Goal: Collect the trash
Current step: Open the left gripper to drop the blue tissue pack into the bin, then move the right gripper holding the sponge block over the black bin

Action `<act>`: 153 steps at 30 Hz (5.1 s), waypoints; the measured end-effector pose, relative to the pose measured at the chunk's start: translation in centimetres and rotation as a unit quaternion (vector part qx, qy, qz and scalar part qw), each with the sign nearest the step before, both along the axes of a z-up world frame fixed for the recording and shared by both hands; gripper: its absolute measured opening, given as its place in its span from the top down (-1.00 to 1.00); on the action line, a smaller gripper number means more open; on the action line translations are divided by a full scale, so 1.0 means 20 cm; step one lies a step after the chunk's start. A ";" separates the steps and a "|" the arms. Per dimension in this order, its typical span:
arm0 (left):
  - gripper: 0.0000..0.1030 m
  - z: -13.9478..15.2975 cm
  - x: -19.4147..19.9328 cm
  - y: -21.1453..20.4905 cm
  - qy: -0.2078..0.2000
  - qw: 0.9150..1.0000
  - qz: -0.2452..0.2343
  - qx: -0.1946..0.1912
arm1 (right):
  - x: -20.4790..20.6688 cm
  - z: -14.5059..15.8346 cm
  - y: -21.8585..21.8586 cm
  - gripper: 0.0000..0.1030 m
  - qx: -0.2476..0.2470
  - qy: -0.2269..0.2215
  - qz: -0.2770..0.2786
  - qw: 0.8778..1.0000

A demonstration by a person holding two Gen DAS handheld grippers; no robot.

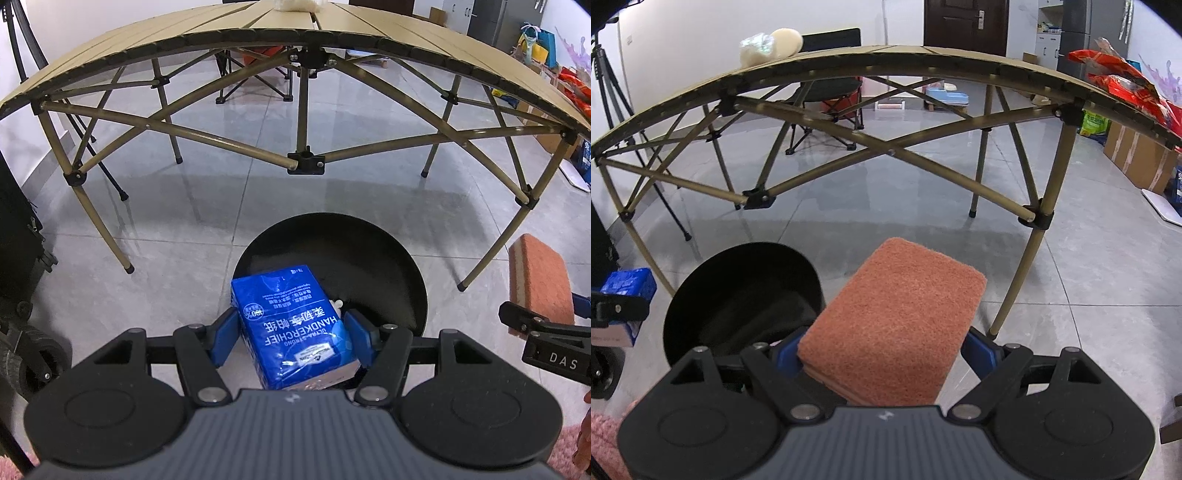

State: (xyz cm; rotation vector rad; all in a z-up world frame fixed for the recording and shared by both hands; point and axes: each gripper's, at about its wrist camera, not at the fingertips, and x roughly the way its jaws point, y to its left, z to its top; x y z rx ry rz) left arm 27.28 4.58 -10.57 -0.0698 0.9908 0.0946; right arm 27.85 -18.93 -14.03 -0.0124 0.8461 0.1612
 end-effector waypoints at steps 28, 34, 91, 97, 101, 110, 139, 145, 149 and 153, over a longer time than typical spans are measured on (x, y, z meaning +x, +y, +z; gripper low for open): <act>-0.23 -0.13 0.27 -0.18 0.047 0.999 0.013 -0.004 | 0.05 -0.14 -0.16 -0.67 0.013 0.031 -0.047 0.998; -0.23 -0.19 0.30 -0.21 0.063 0.998 0.017 0.000 | 0.05 -0.15 -0.17 -0.67 0.009 0.035 -0.047 0.998; -1.00 -0.19 0.26 -0.13 0.072 0.997 0.042 0.003 | 0.01 -0.12 -0.13 -0.68 0.000 0.029 -0.035 0.999; -1.00 -0.17 0.24 -0.08 0.064 0.997 0.045 0.003 | 0.01 -0.08 -0.09 -0.68 0.001 0.023 -0.028 0.999; -1.00 -0.14 0.21 -0.04 0.058 0.997 0.050 0.002 | 0.02 -0.05 -0.03 -0.68 0.002 0.017 -0.019 1.000; -1.00 -0.10 0.15 0.09 0.047 0.997 0.068 -0.004 | 0.03 0.04 0.12 -0.68 0.005 -0.001 0.005 1.000; -1.00 -0.08 -0.02 0.53 0.038 0.991 0.130 -0.023 | 0.16 0.07 0.69 -0.68 0.006 0.014 0.064 0.998; -1.00 -0.09 -0.03 0.58 0.040 0.989 0.139 -0.024 | 0.21 0.02 0.75 -0.68 0.004 0.035 0.061 0.998; -1.00 -0.10 -0.04 0.61 0.043 0.988 0.145 -0.024 | 0.23 -0.02 0.78 -0.68 0.001 0.049 0.058 0.997; -1.00 -0.12 -0.05 0.64 0.048 0.987 0.150 -0.024 | 0.25 -0.06 0.81 -0.68 -0.002 0.061 0.056 0.997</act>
